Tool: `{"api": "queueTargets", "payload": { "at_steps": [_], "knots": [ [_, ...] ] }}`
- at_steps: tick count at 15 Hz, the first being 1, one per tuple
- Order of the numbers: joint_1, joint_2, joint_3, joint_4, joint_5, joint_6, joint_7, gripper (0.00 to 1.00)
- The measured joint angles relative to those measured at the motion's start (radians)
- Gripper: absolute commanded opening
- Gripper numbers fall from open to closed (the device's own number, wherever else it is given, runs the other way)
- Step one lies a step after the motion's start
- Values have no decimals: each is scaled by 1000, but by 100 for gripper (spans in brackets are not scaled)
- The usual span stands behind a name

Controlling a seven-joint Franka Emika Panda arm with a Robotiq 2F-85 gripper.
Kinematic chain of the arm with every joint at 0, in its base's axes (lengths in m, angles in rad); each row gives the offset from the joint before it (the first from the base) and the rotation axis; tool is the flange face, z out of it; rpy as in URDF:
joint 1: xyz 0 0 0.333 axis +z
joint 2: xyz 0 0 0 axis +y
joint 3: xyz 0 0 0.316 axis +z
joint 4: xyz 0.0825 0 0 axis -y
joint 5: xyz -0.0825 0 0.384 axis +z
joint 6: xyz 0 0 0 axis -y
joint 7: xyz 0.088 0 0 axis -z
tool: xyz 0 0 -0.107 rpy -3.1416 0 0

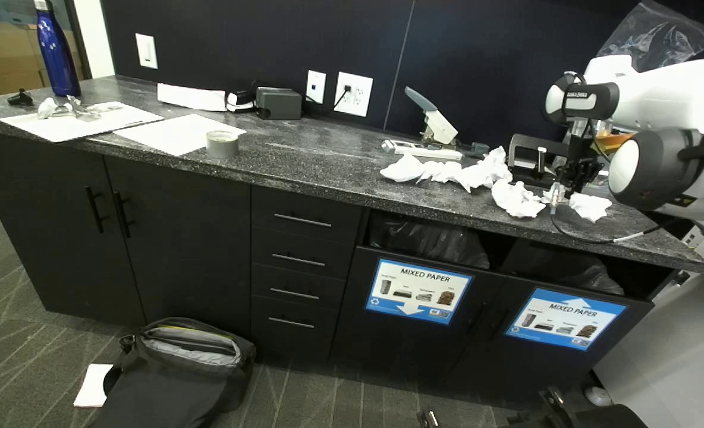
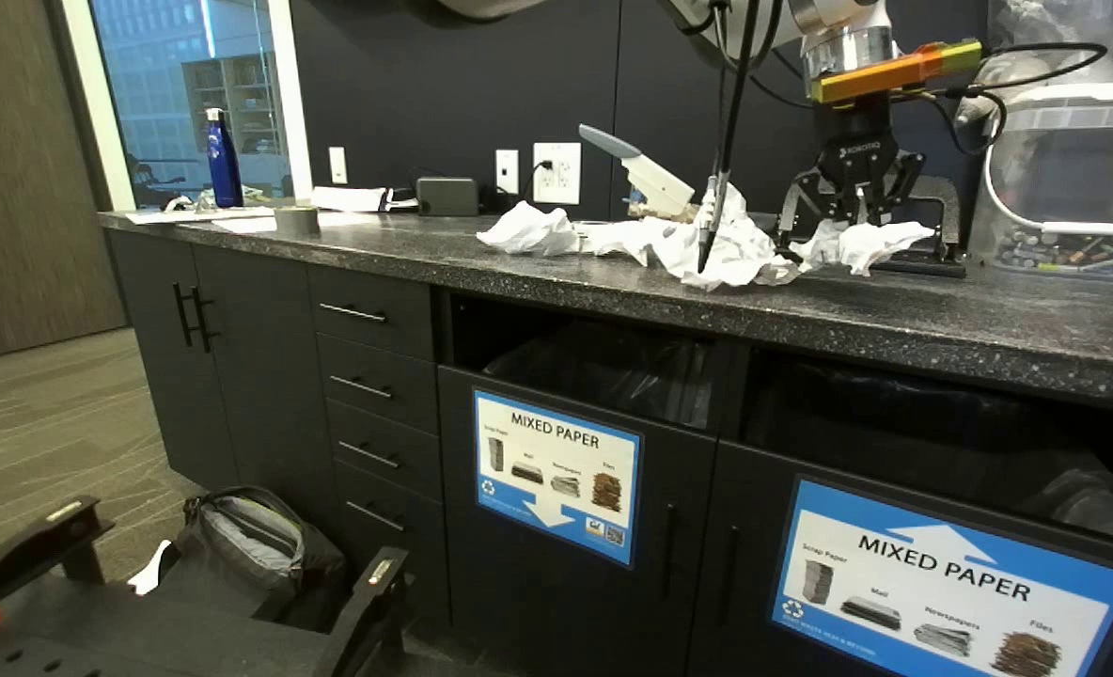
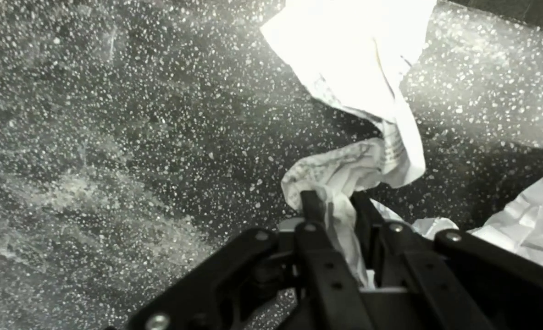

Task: Throw the papers on the countertop in the bin on the left

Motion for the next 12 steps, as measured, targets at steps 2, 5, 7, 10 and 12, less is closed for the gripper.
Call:
{"api": "queueTargets", "payload": {
  "at_steps": [2,5,7,10,12],
  "knots": [
    [20,0,-17,0,-26,-14,92,20],
    [57,0,-52,0,-68,-48,220,19],
    [78,-1,-66,0,-81,-76,285,18],
    [103,-14,-67,1,-82,-137,333,17],
    [117,-31,-68,1,-83,-189,358,17]
  ]
}}
